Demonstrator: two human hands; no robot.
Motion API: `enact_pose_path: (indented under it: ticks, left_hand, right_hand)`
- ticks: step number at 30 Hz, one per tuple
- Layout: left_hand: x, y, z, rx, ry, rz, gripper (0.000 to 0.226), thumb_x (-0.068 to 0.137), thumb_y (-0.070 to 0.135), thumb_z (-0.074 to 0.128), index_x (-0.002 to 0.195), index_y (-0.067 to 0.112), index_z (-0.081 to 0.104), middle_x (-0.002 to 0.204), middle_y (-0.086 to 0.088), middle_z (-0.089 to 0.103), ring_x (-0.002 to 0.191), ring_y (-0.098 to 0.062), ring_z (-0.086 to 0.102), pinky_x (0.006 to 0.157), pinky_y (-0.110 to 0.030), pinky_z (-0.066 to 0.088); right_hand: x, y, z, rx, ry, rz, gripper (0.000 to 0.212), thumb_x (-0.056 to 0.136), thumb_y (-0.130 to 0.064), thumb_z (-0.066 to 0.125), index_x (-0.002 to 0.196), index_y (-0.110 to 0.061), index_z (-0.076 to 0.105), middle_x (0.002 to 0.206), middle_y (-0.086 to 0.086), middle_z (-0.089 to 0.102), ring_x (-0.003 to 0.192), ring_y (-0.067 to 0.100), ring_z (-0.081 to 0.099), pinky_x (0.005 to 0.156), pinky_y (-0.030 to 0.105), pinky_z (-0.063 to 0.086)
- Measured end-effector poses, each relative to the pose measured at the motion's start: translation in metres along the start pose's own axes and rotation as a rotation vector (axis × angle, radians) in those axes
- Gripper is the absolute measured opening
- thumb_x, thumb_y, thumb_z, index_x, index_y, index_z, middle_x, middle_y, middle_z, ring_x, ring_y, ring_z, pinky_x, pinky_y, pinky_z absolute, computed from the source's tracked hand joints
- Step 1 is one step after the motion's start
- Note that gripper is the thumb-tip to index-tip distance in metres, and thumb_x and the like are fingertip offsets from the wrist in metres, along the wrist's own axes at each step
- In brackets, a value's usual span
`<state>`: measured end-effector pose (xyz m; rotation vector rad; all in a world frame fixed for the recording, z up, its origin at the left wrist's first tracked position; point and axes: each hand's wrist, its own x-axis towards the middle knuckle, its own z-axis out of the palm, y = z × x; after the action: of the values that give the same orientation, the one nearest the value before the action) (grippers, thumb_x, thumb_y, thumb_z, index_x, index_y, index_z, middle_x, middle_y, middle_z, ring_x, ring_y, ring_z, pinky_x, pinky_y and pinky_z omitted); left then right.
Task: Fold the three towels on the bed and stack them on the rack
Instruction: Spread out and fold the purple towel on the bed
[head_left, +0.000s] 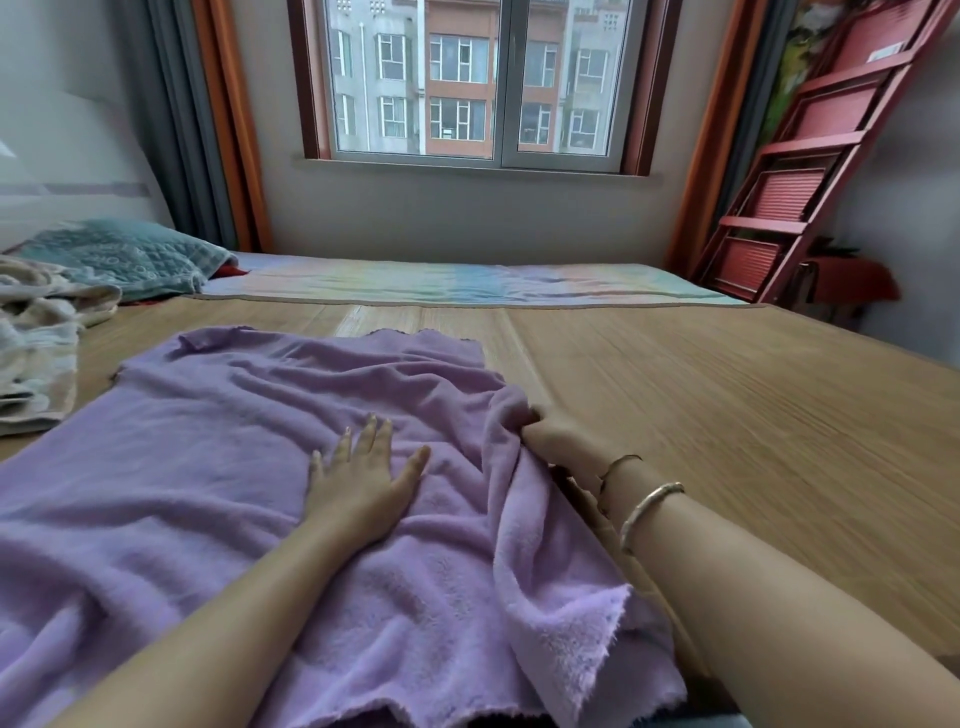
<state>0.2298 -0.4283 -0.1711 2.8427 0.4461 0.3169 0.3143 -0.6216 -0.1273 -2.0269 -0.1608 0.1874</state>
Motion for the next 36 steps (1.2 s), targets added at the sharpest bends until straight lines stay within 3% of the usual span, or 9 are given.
enact_pose_path:
  ticks: [7, 11, 14, 16, 18, 22, 29, 33, 36]
  left_hand:
    - [-0.002, -0.004, -0.002, -0.073, 0.036, -0.037, 0.093, 0.076, 0.078, 0.005, 0.153, 0.028, -0.002, 0.16, 0.011, -0.01, 0.149, -0.019, -0.006, 0.117, -0.053, 0.001]
    - [0.001, -0.004, -0.003, 0.05, -0.076, -0.059, 0.089, 0.079, 0.08, 0.007, 0.153, 0.031, 0.002, 0.161, 0.007, -0.006, 0.149, -0.023, -0.004, 0.117, -0.055, -0.001]
    - [0.006, -0.002, -0.01, 0.105, -0.182, -0.061, 0.088, 0.079, 0.083, 0.012, 0.153, 0.035, 0.003, 0.161, 0.006, -0.006, 0.149, -0.026, -0.004, 0.116, -0.057, -0.001]
    - [0.008, 0.003, -0.015, 0.091, -0.198, -0.084, 0.089, 0.079, 0.083, 0.015, 0.153, 0.036, 0.003, 0.161, 0.005, -0.007, 0.148, -0.028, -0.003, 0.115, -0.057, 0.0]
    - [0.006, 0.011, -0.017, 0.072, -0.162, -0.096, 0.088, 0.08, 0.082, 0.018, 0.153, 0.035, 0.004, 0.161, 0.002, -0.007, 0.148, -0.03, -0.001, 0.115, -0.057, 0.003]
    - [-0.006, 0.028, -0.011, 0.1, -0.113, -0.104, 0.093, 0.08, 0.082, 0.02, 0.153, 0.027, 0.0, 0.161, -0.009, -0.009, 0.148, -0.032, -0.003, 0.115, -0.055, 0.005]
    - [-0.01, 0.027, -0.011, 0.046, -0.145, -0.182, 0.105, 0.078, 0.084, 0.017, 0.154, 0.015, 0.0, 0.16, -0.013, -0.008, 0.148, -0.025, -0.01, 0.116, -0.053, 0.002]
    - [-0.013, 0.027, -0.009, 0.055, -0.141, -0.168, 0.106, 0.075, 0.086, 0.014, 0.154, 0.016, -0.002, 0.161, -0.011, -0.008, 0.148, -0.024, -0.012, 0.116, -0.054, 0.001]
    - [-0.015, 0.028, -0.01, 0.047, -0.11, -0.158, 0.102, 0.078, 0.084, 0.016, 0.154, 0.018, 0.0, 0.161, -0.011, -0.007, 0.148, -0.027, -0.008, 0.116, -0.054, 0.004]
  right_hand:
    - [0.038, 0.016, -0.071, -0.08, 0.484, 0.023, 0.034, 0.09, -0.014, 0.054, 0.114, 0.009, 0.057, 0.118, 0.029, 0.061, 0.11, 0.037, 0.059, 0.075, 0.033, 0.04]
    - [0.037, 0.036, -0.066, -0.084, 0.398, 0.129, 0.035, 0.091, -0.011, 0.054, 0.12, 0.01, 0.053, 0.123, 0.032, 0.056, 0.114, 0.035, 0.057, 0.085, 0.036, 0.042]
    - [0.032, 0.036, -0.07, 0.014, 0.243, 0.132, 0.025, 0.094, -0.023, 0.051, 0.089, -0.002, 0.063, 0.083, 0.023, 0.062, 0.067, 0.025, 0.059, 0.055, 0.03, 0.045]
    - [0.027, 0.03, -0.078, 0.07, 0.186, 0.215, 0.033, 0.094, -0.038, 0.048, 0.093, -0.006, 0.054, 0.076, 0.016, 0.057, 0.051, 0.022, 0.054, 0.043, 0.023, 0.044]
    - [0.022, 0.028, -0.076, -0.087, 0.219, 0.236, 0.05, 0.087, -0.053, 0.047, 0.11, -0.009, 0.045, 0.095, 0.018, 0.06, 0.064, 0.027, 0.062, 0.05, 0.028, 0.05]
    - [0.0, 0.042, -0.059, -0.587, 0.134, -0.024, 0.058, 0.087, -0.056, 0.044, 0.123, -0.012, 0.056, 0.123, 0.018, 0.06, 0.118, 0.031, 0.055, 0.1, 0.038, 0.042]
    - [-0.012, 0.044, -0.096, -0.312, 0.225, -0.005, 0.033, 0.096, -0.033, 0.048, 0.072, -0.012, 0.058, 0.067, 0.011, 0.057, 0.063, 0.027, 0.056, 0.052, 0.03, 0.044]
    - [-0.021, 0.065, -0.133, -0.578, 0.333, 0.163, 0.041, 0.097, -0.039, 0.046, 0.069, -0.011, 0.053, 0.083, 0.02, 0.057, 0.08, 0.03, 0.057, 0.069, 0.03, 0.037]
    - [-0.031, 0.054, -0.122, -0.499, 0.216, 0.191, 0.056, 0.097, -0.051, 0.037, 0.065, -0.009, 0.057, 0.06, 0.012, 0.06, 0.068, 0.031, 0.062, 0.06, 0.026, 0.037]
